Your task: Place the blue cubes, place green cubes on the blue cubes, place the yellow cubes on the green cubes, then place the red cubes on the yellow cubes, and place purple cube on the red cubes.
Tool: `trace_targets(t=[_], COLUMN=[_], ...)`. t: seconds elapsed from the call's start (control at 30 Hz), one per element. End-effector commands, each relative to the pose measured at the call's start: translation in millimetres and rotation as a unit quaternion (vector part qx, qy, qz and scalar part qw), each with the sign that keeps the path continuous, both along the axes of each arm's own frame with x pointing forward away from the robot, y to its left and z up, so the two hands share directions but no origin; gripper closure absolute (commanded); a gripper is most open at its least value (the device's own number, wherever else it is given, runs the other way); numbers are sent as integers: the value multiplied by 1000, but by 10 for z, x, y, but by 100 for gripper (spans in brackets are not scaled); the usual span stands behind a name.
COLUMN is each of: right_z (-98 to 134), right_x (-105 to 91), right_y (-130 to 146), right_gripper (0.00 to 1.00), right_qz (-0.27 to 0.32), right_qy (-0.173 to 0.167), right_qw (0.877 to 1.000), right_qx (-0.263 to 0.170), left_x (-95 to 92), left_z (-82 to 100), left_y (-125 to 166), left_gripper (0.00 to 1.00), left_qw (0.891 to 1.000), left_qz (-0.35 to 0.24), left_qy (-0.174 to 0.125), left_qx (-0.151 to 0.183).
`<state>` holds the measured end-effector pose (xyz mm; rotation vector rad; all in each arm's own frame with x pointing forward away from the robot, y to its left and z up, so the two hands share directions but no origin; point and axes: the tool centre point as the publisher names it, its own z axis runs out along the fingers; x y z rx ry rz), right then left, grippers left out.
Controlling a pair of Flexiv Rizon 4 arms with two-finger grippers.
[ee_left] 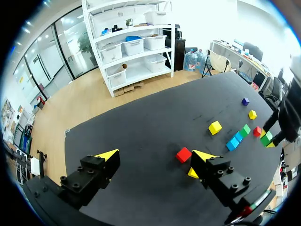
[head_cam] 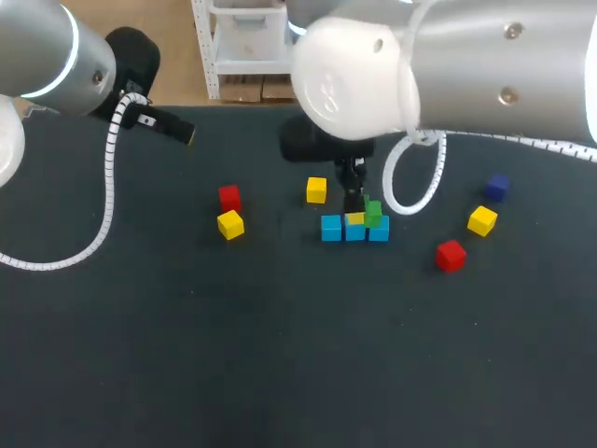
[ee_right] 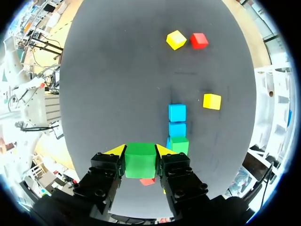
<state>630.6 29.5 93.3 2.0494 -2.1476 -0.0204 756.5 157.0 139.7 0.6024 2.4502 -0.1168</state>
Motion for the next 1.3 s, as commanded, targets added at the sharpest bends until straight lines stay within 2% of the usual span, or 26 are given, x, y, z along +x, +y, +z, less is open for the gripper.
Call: trace_targets(t=[0.03,1.17,1.3], right_z=[-4,-4,-62], right_x=[-48,-48,-100], right_y=[-42,-42,-224], right_gripper=[0,0,0], right_qz=[7,7,4], right_qy=[-74,-74,-76], right_qw=[997,997,997], right_qx=[2,2,9], left_x=[2,2,2], left_z=[1,1,1], left_y=[0,0,0], left_gripper=[0,0,0], left_qw=[1000,1000,1000], left_qz=[0,0,0], left_qy=[0,0,0], left_qx=[0,0,0])
